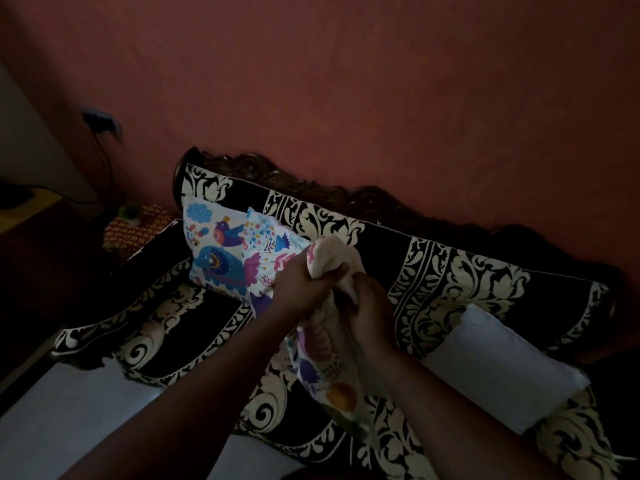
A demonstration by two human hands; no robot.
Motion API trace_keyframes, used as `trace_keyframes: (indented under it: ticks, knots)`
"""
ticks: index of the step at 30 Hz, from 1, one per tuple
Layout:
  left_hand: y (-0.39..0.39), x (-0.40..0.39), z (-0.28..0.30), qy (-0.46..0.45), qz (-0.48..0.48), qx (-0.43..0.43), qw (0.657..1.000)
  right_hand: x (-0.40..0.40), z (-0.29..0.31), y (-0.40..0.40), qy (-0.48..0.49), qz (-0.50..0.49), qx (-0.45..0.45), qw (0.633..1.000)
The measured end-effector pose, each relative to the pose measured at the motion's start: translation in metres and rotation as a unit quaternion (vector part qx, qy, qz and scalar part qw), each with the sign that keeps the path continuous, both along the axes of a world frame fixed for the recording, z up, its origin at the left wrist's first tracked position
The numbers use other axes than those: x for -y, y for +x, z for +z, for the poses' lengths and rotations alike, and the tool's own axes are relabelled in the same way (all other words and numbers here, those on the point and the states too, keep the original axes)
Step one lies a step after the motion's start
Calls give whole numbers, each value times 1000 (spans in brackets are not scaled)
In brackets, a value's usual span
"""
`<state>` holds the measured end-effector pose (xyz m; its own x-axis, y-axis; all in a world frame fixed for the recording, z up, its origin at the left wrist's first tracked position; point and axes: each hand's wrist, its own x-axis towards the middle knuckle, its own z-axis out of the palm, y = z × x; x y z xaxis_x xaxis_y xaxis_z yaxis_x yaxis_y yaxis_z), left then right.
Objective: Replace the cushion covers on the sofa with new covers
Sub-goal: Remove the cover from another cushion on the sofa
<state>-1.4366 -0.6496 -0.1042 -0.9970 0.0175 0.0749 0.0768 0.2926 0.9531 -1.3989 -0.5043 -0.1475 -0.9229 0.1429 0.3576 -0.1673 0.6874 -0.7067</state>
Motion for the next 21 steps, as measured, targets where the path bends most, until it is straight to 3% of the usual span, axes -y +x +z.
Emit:
trace_keyframes:
  ticks: [4,6,9,12,14,16,18,21]
  knots:
    - [-11,33,-21,105,-47,22,993,-4,-4,4,20,35,-70,997]
    - [-17,53,-32,156,-4,83,984,-9,-6,4,45,39,-82,995]
    - [-36,80,-55,135,84,170,973,-18,-4,6,85,69,-121,987]
    - [-49,85,-68,131,65,259,955,-20,11,13,104,133,-161,972]
    - [-49,83,-63,73,76,240,965,-21,19,14,113,152,-172,967]
    - [-48,87,-62,-57,119,187,974,-22,25,15,122,145,-185,964]
    - [-47,97,-67,-195,142,152,958,-26,33,15,124,136,-196,963]
    - [-43,119,-86,-247,178,166,938,-40,41,17,116,102,-204,967]
